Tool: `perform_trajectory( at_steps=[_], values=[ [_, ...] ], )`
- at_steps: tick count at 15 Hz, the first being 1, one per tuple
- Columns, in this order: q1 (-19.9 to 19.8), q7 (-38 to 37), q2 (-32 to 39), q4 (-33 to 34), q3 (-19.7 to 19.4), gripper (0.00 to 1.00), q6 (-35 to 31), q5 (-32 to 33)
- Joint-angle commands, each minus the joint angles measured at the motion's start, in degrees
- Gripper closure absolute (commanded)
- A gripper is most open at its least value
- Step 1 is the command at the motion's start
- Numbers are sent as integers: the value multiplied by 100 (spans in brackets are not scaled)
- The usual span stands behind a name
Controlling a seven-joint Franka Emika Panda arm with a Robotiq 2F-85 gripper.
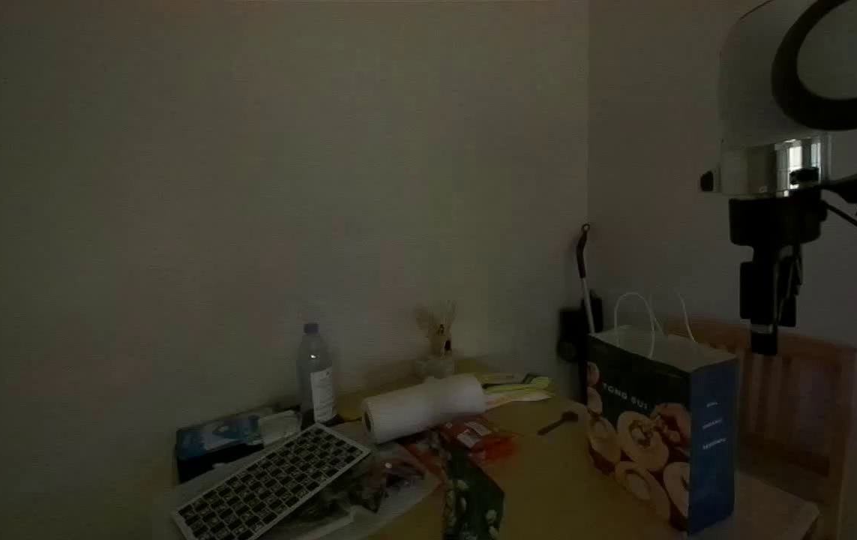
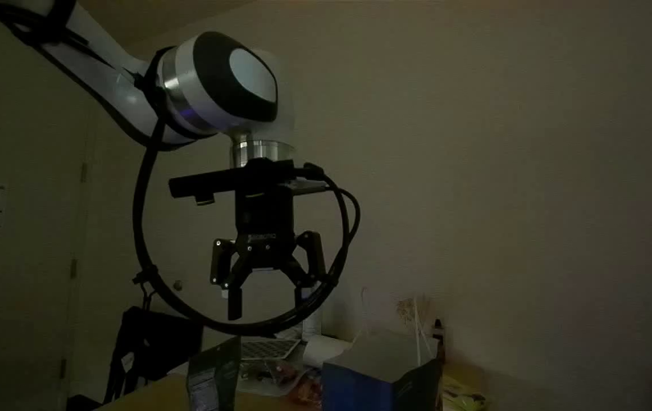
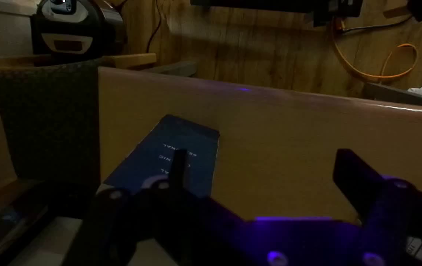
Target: Put the green packet in the blue paper bag.
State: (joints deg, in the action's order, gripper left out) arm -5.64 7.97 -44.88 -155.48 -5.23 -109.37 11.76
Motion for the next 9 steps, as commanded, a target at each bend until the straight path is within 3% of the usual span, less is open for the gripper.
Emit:
perform_trajectory(
  at_steps=[1,9],
  values=[
    [29,-17,0,11,-22,0,17,14],
    [83,-158,61,-48,86,0,-110,-21]
  ],
)
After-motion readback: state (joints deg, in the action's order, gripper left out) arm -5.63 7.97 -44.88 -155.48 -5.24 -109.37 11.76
